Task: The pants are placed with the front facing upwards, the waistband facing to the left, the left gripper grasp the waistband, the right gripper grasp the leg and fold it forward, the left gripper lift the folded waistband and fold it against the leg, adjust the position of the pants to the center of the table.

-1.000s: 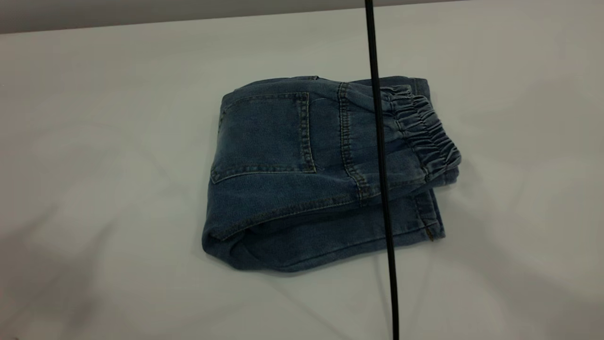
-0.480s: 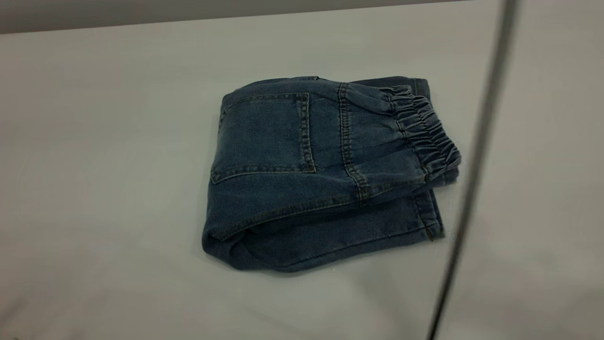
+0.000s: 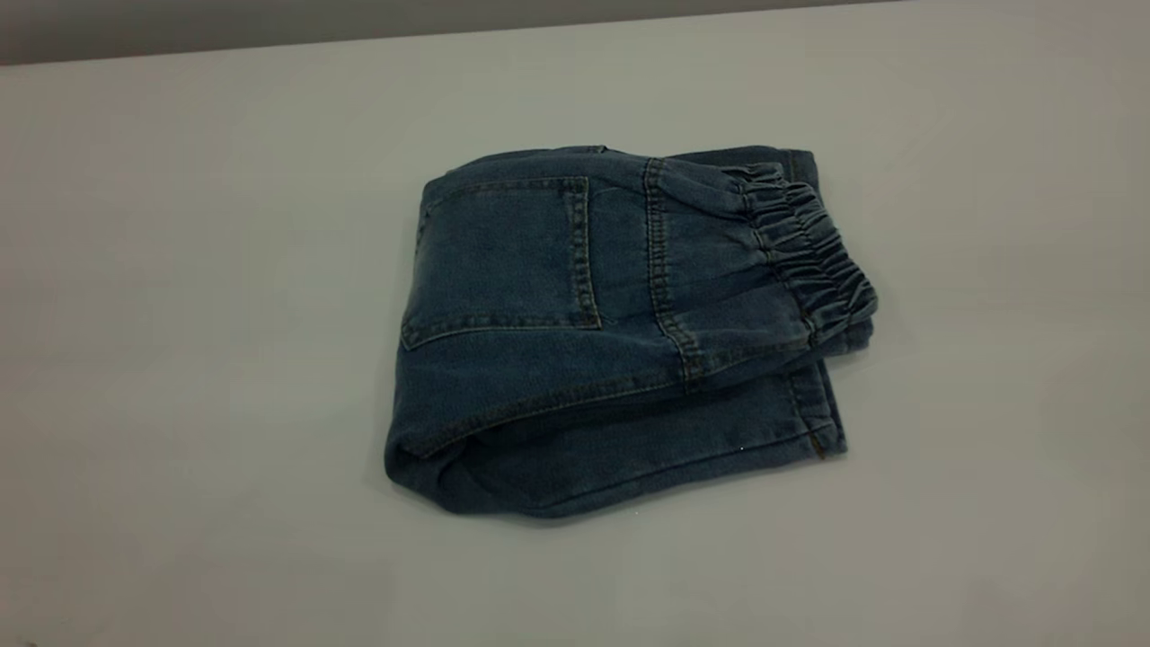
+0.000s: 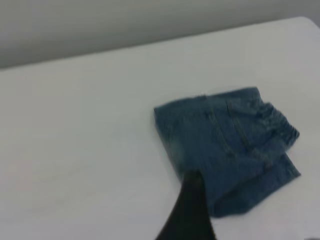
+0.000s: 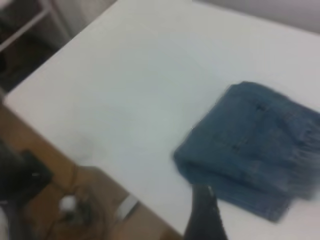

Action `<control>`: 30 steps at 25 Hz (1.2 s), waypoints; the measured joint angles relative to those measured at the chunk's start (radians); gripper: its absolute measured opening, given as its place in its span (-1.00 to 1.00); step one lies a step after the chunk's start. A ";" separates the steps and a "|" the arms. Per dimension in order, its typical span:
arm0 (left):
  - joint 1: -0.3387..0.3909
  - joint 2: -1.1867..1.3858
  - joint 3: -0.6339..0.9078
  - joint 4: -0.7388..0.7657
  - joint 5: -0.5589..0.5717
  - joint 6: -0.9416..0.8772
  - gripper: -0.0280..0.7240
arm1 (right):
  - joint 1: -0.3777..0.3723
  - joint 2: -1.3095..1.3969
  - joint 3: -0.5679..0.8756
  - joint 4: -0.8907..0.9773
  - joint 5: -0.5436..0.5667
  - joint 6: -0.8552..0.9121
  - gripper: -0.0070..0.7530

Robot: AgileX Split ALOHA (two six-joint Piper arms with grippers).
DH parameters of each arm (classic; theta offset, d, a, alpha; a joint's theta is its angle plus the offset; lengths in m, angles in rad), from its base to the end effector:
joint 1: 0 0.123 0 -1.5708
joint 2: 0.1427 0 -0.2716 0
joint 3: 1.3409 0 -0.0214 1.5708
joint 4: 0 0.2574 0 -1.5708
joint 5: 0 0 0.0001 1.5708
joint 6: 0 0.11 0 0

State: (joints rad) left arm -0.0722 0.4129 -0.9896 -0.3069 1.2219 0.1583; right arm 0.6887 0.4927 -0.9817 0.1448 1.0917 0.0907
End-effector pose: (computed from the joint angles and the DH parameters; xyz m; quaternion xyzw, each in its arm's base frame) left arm 0.0467 -0.0347 0.3872 0.1232 0.8557 -0.1302 0.4854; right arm 0.0533 0.0622 0.3889 -0.2572 0.8225 0.2576 0.4371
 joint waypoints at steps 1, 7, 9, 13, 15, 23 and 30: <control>0.000 -0.027 0.036 0.001 0.000 -0.012 0.60 | 0.000 -0.045 0.031 -0.035 0.013 0.009 0.18; 0.000 -0.219 0.244 0.000 0.001 -0.044 0.60 | 0.000 -0.269 0.154 -0.159 0.130 -0.020 0.18; 0.000 -0.275 0.309 0.001 0.001 -0.050 0.60 | 0.000 -0.310 0.210 -0.145 0.129 -0.032 0.18; 0.000 -0.372 0.400 0.046 0.000 -0.110 0.60 | -0.001 -0.358 0.330 -0.145 0.063 -0.078 0.18; 0.000 -0.402 0.428 0.090 0.000 -0.133 0.60 | -0.001 -0.361 0.398 -0.145 0.063 -0.078 0.18; 0.000 -0.414 0.438 0.315 -0.060 -0.179 0.60 | -0.001 -0.361 0.479 -0.134 -0.030 -0.070 0.18; 0.000 -0.413 0.472 0.360 -0.127 -0.191 0.60 | -0.001 -0.361 0.477 -0.128 -0.029 -0.069 0.18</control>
State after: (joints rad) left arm -0.0722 0.0000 -0.5177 0.0526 1.0946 -0.0331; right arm 0.6878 0.1322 -0.5050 0.0173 1.0630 0.0216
